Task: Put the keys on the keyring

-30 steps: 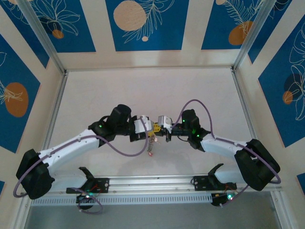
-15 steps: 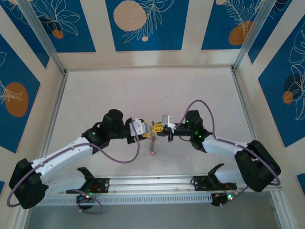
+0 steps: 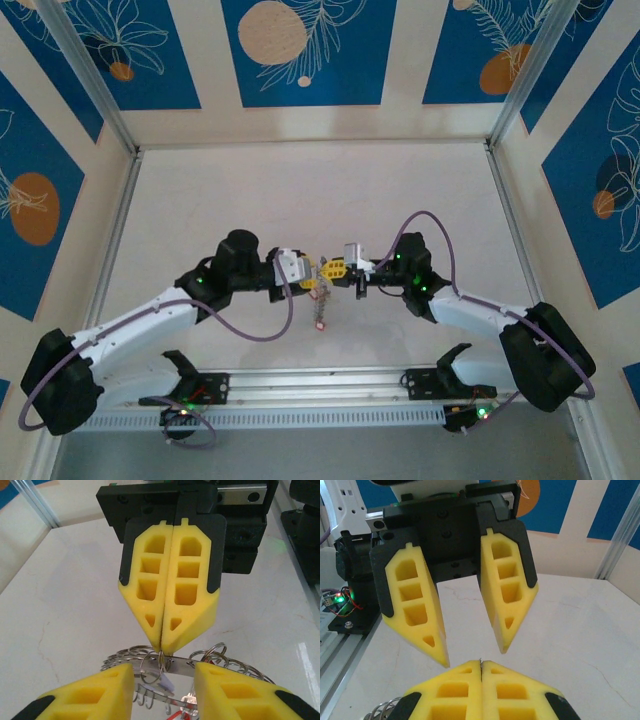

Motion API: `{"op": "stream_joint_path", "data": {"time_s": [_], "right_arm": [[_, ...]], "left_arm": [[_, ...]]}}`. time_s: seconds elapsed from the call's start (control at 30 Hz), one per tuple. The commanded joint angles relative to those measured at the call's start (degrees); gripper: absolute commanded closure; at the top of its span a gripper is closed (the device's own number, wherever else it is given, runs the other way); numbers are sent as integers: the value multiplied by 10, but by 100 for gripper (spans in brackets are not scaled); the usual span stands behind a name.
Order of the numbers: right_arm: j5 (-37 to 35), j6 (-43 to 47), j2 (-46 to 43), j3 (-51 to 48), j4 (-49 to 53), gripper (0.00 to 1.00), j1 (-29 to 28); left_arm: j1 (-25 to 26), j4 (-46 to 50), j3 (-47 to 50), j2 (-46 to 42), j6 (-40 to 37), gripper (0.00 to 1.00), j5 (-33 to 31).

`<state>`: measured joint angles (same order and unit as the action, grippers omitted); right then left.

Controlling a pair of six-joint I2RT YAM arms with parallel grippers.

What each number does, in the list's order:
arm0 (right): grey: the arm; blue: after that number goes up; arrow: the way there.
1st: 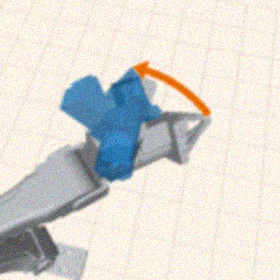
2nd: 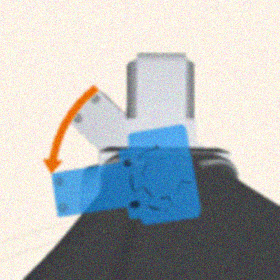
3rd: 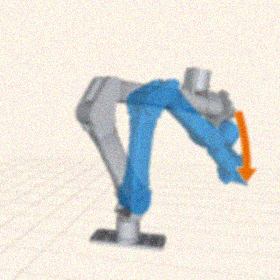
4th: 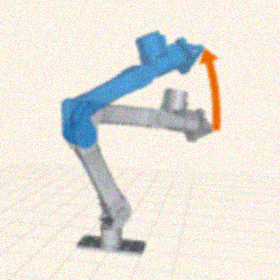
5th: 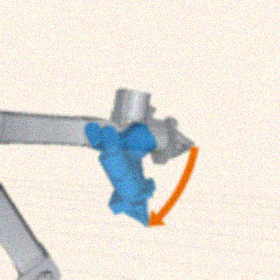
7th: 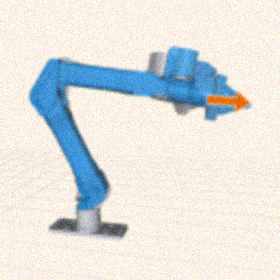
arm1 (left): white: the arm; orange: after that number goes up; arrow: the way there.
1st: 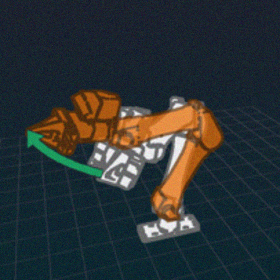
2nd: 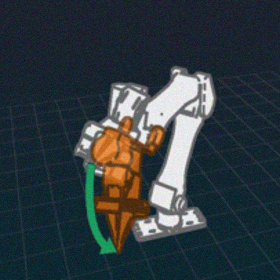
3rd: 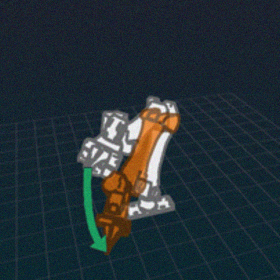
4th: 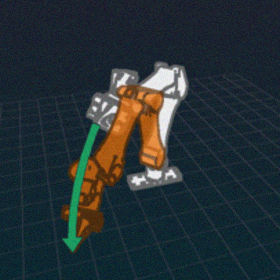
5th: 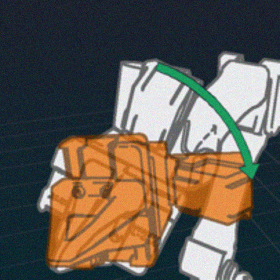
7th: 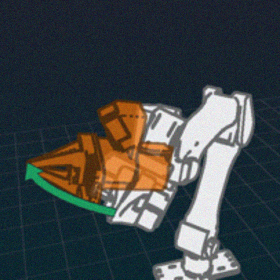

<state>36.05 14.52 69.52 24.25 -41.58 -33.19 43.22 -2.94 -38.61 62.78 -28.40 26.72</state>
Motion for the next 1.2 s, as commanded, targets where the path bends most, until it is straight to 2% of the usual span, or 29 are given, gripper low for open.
{"op": "stream_joint_path", "data": {"time_s": [0.0, 0.3, 0.47, 0.57, 0.67, 0.7, 0.87, 1.0, 1.17], "right_arm": [[15, -7, -11, 0, -24, 100, 3], [16, -2, -10, 4, -14, 100, 2], [16, 6, -6, 9, -5, 100, 1], [14, 7, -4, 9, -4, 100, -1], [8, 15, -3, 11, 6, 100, -2], [5, 20, -3, 12, 14, 100, -2], [-25, 65, -16, 30, 112, 100, -2], [-64, 103, -24, 52, 206, 84, -3], [-89, 121, -23, 69, 261, 81, -5]], "left_arm": [[-5, -17, -5, 13, 8, 67, 38], [-5, -25, -9, 41, 9, 72, 36], [-5, -26, -19, 54, 11, 79, 46], [-5, -26, -23, 59, 12, 86, 54], [-5, -23, -26, 61, 9, 97, 51], [-5, -21, -26, 61, 7, 100, 46], [-5, 28, -49, 68, 2, 100, -2], [0, 88, -83, 75, -2, 100, -50], [20, 153, -117, 81, -43, 100, -96]]}}
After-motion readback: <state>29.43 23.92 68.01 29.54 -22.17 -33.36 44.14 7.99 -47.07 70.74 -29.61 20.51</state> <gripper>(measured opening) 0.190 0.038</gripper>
